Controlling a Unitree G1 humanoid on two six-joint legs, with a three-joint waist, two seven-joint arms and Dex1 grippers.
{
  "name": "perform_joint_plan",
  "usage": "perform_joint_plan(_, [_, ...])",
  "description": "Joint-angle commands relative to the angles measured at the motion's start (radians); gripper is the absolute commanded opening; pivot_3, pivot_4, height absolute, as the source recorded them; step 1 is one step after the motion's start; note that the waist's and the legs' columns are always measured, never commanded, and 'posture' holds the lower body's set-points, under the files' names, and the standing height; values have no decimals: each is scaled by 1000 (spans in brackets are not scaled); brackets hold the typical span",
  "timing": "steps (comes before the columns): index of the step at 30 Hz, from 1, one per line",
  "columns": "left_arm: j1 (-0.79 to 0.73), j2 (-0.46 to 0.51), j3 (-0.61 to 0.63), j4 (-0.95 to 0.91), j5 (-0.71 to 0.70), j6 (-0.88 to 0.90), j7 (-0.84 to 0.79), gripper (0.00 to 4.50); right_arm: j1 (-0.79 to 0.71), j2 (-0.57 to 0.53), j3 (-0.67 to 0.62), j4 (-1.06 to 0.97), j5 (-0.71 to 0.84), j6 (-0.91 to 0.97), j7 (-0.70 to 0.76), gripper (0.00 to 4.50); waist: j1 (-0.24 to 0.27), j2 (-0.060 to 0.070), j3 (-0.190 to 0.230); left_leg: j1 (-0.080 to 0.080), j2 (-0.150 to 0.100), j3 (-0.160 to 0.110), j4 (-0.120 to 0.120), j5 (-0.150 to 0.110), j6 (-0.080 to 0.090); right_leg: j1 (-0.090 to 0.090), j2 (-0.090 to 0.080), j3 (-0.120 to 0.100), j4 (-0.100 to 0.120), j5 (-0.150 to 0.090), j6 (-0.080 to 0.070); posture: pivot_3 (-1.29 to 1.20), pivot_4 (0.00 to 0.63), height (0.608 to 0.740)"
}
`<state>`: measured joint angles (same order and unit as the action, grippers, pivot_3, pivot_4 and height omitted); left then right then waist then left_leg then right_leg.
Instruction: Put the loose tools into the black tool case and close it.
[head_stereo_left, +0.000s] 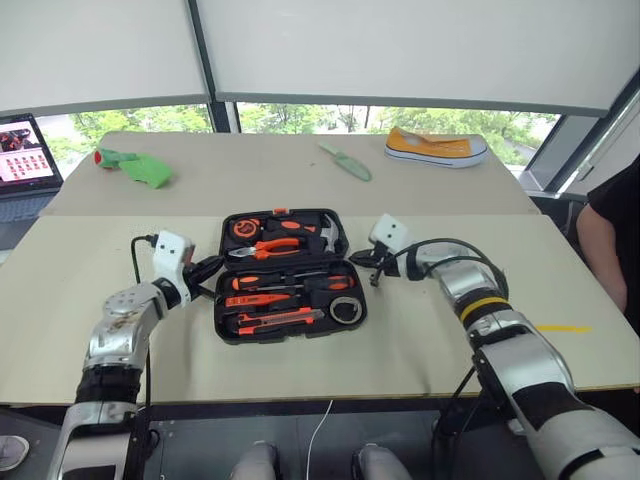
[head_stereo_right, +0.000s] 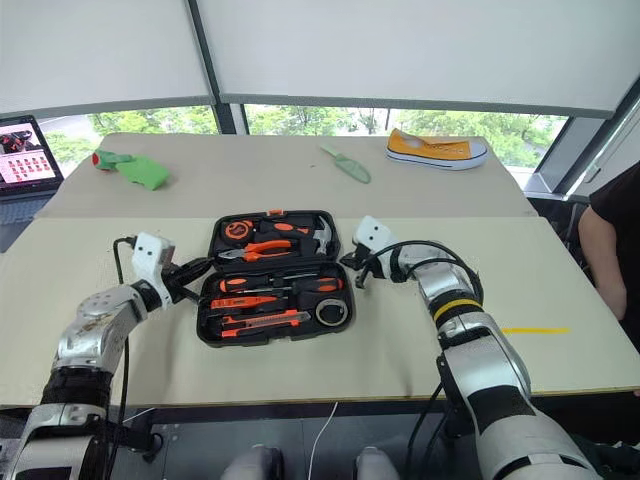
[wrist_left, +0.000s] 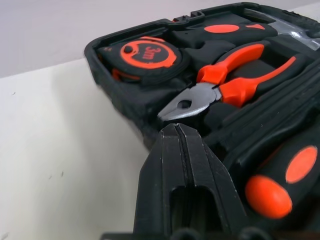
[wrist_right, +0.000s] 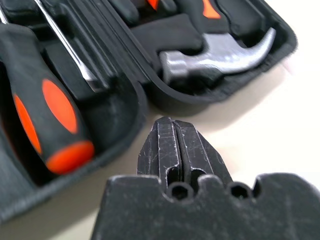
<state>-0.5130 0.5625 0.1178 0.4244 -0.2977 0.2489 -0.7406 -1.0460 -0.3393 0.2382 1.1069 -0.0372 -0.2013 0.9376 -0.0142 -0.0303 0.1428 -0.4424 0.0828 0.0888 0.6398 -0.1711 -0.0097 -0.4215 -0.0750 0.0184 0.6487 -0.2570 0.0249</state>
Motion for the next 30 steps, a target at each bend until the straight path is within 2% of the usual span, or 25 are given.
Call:
perform_joint_plan(1, [-25,-10,-40,45,1,-33,-119,0,-20,13,-22,9,13,-3,112,49,-1,0,0,0,0,0,0,0,0,0,0,0,0,0,0,0,150,740])
perform_joint_plan(5, [-38,-1,-69,33,-12,8,-222,0,37,-19,-33,-63,31,14,227,49,-1,0,0,1,0,0,0,0,0,1,0,0,0,0,0,0,150,740])
perform_joint_plan(8, [-27,10,-84,-7,-10,29,-255,0,119,-63,-48,-207,61,73,285,49,3,0,0,1,0,0,0,0,0,1,0,0,0,0,0,0,150,740])
perform_joint_plan(12, [2,20,-62,-56,-18,36,-246,0,230,-109,-59,-394,80,147,291,49,3,0,0,0,-1,0,0,-1,0,1,-1,0,-1,0,1,0,150,740])
perform_joint_plan(16, [13,30,30,-70,-63,42,-198,0,304,-134,-68,-494,78,205,269,49,-1,0,0,0,0,0,0,-1,0,0,0,0,0,0,1,0,150,740])
perform_joint_plan(22, [-8,91,84,-17,-65,68,-187,0,323,-133,-76,-520,75,225,226,49,-4,0,0,1,0,-1,1,1,-1,0,1,0,2,0,-1,0,150,740])
perform_joint_plan(26, [-25,124,35,9,-4,102,-164,0,295,-118,-72,-480,52,217,164,49,3,0,0,1,0,-1,1,1,-1,1,1,0,2,0,0,0,150,740])
perform_joint_plan(30, [-27,107,-5,27,25,123,-162,0,258,-93,-67,-425,31,188,100,49,4,0,0,1,0,-1,1,1,-1,1,0,0,1,0,0,0,150,740])
